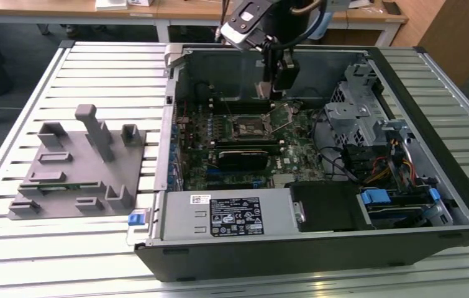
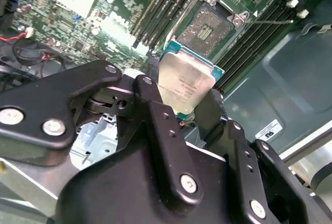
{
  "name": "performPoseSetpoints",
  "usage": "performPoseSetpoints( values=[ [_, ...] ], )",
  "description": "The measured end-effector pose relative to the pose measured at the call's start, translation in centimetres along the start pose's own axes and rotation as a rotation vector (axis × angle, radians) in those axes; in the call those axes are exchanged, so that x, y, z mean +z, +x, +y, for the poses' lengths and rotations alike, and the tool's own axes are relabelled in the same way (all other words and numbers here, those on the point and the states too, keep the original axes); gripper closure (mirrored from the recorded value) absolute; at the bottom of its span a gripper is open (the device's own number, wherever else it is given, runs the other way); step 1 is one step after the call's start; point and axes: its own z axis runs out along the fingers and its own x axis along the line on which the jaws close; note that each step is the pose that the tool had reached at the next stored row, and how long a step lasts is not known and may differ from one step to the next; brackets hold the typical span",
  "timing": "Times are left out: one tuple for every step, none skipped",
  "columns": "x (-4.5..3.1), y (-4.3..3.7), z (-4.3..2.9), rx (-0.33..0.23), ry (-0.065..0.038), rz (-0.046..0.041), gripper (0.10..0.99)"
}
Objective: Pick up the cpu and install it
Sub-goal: 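Place the cpu into insertion slot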
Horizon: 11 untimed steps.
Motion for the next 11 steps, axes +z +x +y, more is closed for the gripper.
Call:
performPoseSetpoints(
  values=[
    [0.14, 0.14, 0.00, 0.001, 0.000, 0.0000, 0.561],
    [0.26, 0.18, 0.00, 0.001, 0.000, 0.0002, 0.561],
    [0.37, 0.20, 0.00, 0.001, 0.000, 0.0001, 0.561],
    [0.49, 0.22, -0.01, 0.001, 0.000, 0.0002, 0.561],
    [0.61, 0.23, -0.02, 0.001, 0.000, 0.0001, 0.561],
    [0.75, 0.28, -0.05, 0.001, 0.000, 0.0000, 0.561],
    [0.88, 0.33, -0.08, 0.001, 0.000, 0.0001, 0.561],
    [1.02, 0.39, -0.11, 0.001, 0.000, 0.0001, 0.561],
    [1.14, 0.46, -0.14, 0.002, 0.000, -0.0002, 0.561],
    [1.28, 0.56, -0.19, 0.006, 0.000, -0.0003, 0.561],
    [1.42, 0.64, -0.23, 0.012, 0.000, -0.0005, 0.561]
  ],
)
